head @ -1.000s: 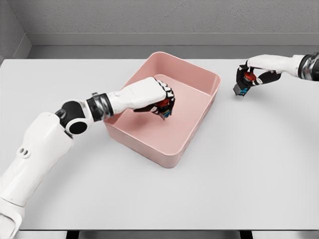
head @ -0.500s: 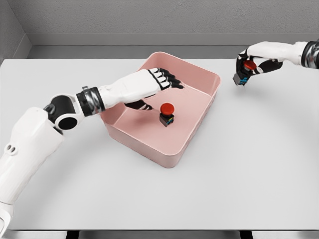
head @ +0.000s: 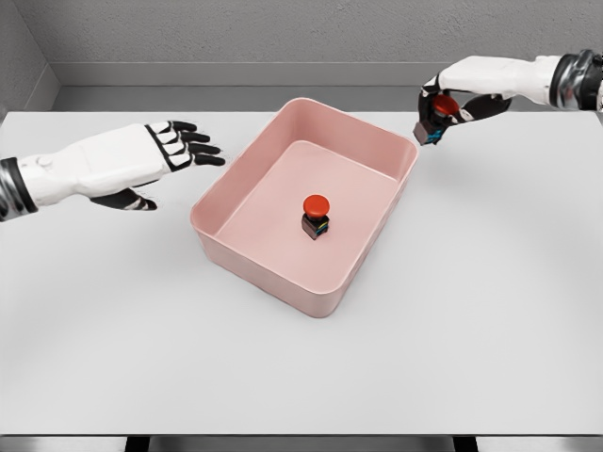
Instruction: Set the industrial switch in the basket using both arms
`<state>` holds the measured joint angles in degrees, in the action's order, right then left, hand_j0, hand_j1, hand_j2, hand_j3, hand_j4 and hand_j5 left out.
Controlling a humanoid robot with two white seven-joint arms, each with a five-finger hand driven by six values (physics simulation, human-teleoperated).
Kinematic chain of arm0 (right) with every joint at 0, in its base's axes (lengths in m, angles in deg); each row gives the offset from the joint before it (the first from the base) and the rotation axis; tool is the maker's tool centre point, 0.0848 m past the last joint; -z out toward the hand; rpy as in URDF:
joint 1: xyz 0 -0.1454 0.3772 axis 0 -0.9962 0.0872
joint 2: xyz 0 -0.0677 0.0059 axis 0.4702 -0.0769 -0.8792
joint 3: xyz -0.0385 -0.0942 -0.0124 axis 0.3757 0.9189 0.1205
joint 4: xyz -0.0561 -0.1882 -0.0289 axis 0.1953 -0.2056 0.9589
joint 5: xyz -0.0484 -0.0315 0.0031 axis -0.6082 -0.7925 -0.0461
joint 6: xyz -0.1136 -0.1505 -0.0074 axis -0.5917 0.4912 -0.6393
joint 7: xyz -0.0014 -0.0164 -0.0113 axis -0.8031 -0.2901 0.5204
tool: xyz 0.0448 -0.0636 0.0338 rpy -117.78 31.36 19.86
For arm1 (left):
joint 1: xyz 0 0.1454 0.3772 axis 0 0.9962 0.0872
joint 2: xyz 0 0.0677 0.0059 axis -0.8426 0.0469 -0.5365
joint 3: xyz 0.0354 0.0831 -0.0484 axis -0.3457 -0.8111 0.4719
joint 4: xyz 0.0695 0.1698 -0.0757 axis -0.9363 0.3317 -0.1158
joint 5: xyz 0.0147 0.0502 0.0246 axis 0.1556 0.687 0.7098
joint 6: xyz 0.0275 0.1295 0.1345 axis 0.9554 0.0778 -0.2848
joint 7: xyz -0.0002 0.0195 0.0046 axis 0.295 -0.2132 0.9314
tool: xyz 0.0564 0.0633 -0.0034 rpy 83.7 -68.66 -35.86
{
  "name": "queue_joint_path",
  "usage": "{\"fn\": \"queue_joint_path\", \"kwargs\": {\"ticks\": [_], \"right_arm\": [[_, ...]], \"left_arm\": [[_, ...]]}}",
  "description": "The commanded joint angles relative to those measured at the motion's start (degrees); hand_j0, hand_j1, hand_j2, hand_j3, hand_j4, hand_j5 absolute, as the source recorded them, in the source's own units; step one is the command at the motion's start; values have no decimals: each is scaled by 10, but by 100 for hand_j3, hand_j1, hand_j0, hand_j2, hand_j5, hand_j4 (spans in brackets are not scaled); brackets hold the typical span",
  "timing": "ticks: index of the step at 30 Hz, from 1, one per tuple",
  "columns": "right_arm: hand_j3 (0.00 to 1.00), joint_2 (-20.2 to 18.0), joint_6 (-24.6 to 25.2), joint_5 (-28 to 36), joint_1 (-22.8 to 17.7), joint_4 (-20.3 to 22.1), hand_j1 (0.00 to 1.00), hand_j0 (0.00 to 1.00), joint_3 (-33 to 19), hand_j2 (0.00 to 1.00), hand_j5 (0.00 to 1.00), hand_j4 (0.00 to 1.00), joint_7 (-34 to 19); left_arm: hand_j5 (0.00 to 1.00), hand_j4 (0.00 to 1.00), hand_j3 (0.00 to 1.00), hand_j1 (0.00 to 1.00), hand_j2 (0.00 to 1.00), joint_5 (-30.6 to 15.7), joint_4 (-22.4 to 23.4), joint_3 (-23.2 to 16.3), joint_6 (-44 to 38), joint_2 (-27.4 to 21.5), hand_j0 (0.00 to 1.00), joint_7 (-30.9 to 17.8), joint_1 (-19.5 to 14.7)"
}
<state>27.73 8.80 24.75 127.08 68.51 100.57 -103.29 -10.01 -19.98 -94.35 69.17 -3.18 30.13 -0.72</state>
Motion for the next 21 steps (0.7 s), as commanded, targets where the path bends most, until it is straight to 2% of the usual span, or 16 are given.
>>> {"fn": "queue_joint_path", "kwargs": {"ticks": [1,15,18,19,20,21], "right_arm": [[46,11,2,4,0,10,46,46,0,46,46,46,-5],[46,83,2,4,-1,15,46,46,14,46,46,46,-10],[50,90,2,4,0,15,50,50,19,50,50,50,-10],[68,93,2,4,0,15,68,68,22,68,68,68,-10],[100,102,2,5,0,13,100,100,23,100,100,100,-6],[100,102,2,4,1,13,100,100,22,100,100,100,-5]], "left_arm": [[100,100,100,100,100,-7,-2,11,-1,-13,100,0,1],[100,100,100,100,100,-5,-2,11,-1,-12,100,-1,10],[100,100,100,100,100,-5,-2,11,-1,-12,100,-1,11],[100,100,100,100,100,-5,-2,11,-1,-12,100,-1,11],[100,100,100,100,100,-5,-2,11,-1,-12,100,-1,14],[100,100,100,100,100,-5,-1,11,-1,-12,100,-1,14]]}}
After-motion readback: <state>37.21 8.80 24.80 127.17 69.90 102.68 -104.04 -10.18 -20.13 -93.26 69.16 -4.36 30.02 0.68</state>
